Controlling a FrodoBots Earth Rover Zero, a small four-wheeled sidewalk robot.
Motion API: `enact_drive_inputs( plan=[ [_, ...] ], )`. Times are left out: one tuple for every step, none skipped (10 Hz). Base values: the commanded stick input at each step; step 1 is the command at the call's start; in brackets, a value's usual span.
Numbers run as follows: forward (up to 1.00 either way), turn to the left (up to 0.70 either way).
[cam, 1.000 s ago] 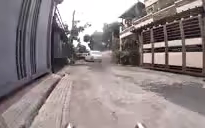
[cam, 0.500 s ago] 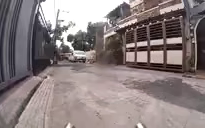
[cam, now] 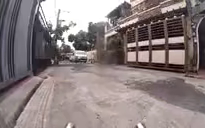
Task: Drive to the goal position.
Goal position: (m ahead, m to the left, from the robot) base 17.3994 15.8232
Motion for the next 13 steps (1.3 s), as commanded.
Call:
enact_drive_inputs(
  plan=[
    [0.7, 0.14],
    [0.7, 0.14],
    [0.7, 0.14],
    [0.7, 0.14],
    [0.7, 0.14],
    [0.7, 0.14],
    [0.7, 0.14],
    [0.7, 0.14],
    [0.7, 0.14],
    [0.7, 0.14],
    [0.7, 0.14],
    [0.7, 0.14],
    [0.7, 0.14]
  ],
)
